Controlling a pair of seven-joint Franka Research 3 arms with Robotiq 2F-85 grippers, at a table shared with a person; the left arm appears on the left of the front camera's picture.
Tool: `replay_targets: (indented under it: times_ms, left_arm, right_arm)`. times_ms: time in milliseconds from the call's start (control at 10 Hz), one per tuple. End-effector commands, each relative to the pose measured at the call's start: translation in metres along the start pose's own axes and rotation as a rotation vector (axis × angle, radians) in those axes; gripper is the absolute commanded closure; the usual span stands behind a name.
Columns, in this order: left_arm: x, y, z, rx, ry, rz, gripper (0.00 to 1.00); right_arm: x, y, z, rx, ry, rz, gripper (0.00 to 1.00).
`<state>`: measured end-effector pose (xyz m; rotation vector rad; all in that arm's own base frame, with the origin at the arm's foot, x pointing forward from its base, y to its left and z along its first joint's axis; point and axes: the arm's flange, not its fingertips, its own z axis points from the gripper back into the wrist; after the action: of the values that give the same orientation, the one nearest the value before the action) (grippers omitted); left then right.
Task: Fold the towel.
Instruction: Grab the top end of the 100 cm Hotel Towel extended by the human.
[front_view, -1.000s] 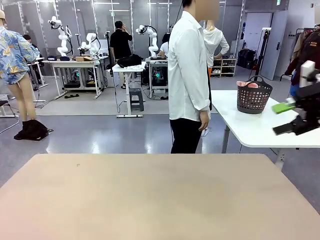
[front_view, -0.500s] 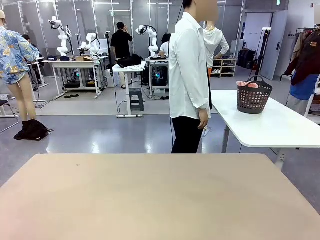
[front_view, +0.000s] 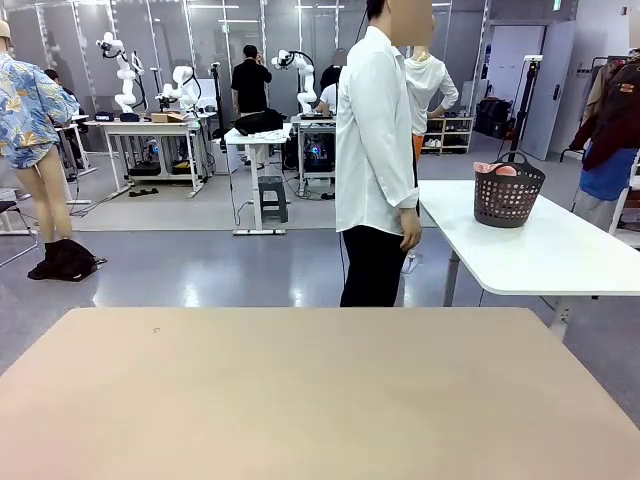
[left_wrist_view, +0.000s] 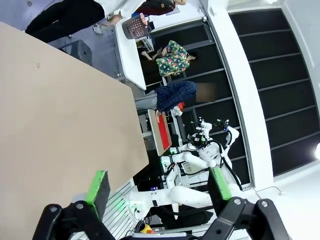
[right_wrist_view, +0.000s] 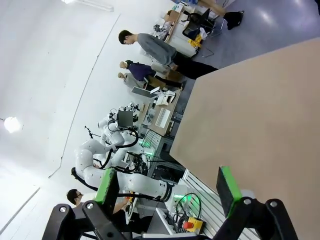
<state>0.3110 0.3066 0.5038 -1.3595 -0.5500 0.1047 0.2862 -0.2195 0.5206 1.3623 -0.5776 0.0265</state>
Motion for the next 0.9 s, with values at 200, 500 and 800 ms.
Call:
replay_targets:
  times_ms: [200,500,800]
  left_arm:
    - [-0.0035,-0.0034,-0.0002,0.003,0.01,-0.001,0.0]
    - [-0.0035,-0.0034,-0.0002,0.003,0.01,-0.001,0.0]
    - [-0.0035,-0.0034,-0.0002,0.003,0.01,-0.001,0.0]
  right_arm:
    - [-0.0012,0.0012,0.0007,0.02,0.002,0.004,0.0]
    - [-0.0012,0.0012,0.0007,0.02,0.002,0.004,0.0]
    - [-0.0012,0.0012,0.0007,0.02,0.002,0.004,0.0]
